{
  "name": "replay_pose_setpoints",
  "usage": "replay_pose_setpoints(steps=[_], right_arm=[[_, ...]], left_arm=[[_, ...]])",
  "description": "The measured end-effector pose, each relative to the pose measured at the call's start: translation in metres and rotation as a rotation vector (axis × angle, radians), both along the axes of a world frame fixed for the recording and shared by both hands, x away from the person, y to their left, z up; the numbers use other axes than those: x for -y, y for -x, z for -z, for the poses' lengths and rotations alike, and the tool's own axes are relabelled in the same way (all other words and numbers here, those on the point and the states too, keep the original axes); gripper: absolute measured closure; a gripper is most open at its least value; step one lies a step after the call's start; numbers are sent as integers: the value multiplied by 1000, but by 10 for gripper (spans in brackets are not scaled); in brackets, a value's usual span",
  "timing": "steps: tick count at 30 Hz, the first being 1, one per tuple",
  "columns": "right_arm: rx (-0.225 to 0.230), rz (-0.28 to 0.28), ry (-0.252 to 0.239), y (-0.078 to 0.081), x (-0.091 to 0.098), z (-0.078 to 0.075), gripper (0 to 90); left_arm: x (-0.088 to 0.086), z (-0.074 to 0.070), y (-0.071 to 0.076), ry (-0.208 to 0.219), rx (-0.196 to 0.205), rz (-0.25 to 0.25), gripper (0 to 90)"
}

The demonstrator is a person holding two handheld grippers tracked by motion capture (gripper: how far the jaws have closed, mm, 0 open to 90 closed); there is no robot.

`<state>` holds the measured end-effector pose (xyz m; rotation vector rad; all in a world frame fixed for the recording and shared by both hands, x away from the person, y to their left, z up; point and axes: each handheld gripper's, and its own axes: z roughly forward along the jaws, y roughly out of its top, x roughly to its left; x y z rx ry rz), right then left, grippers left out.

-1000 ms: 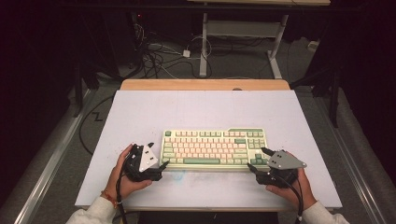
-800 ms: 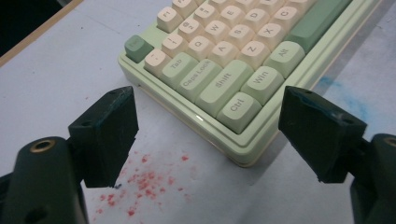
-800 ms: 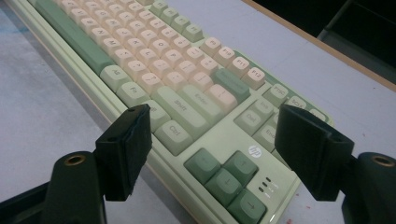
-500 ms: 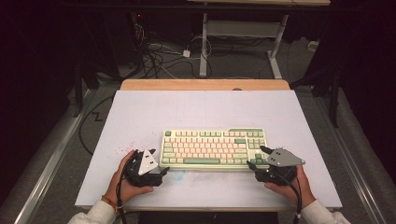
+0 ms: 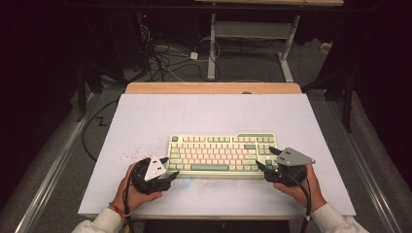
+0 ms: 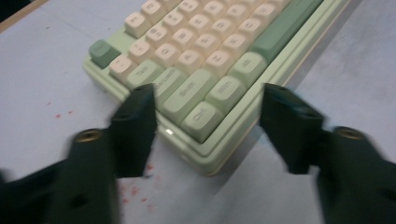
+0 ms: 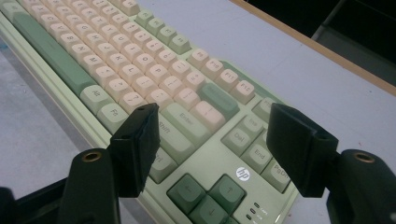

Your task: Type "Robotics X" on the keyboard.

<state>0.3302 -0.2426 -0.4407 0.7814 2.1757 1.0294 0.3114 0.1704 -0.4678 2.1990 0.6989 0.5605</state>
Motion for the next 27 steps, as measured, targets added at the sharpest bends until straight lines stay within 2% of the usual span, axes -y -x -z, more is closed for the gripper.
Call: replay_pose_setpoints(steps=[2,3,4,7,10,22,24,25,27], right_arm=[[0,1,2,0,0,0,343],[3,-1,7,-1,-1,0,341],[3,-1,7,-1,-1,0,340],[2,0,10,-2,-2,0,339],[3,-4,12,-2,-2,0,337],[9,-1,15,-4,-3,0,335],[11,1,18,-4,-4,0,337],[10,2,19,-5,-4,0,337],[9,3,20,-6,-4,0,335]], left_arm=[[3,-3,-3,26,-28,38,558],[6,-4,-5,32,-32,52,587],[9,-5,-7,28,-35,57,659],[20,-6,-13,18,-54,77,788],[31,-8,-18,13,-70,91,862],[66,-6,-34,-40,-100,119,872],[71,-6,-35,-56,-98,129,872],[73,-5,-36,-79,-113,144,873],[77,-5,-35,-97,-99,143,873]])
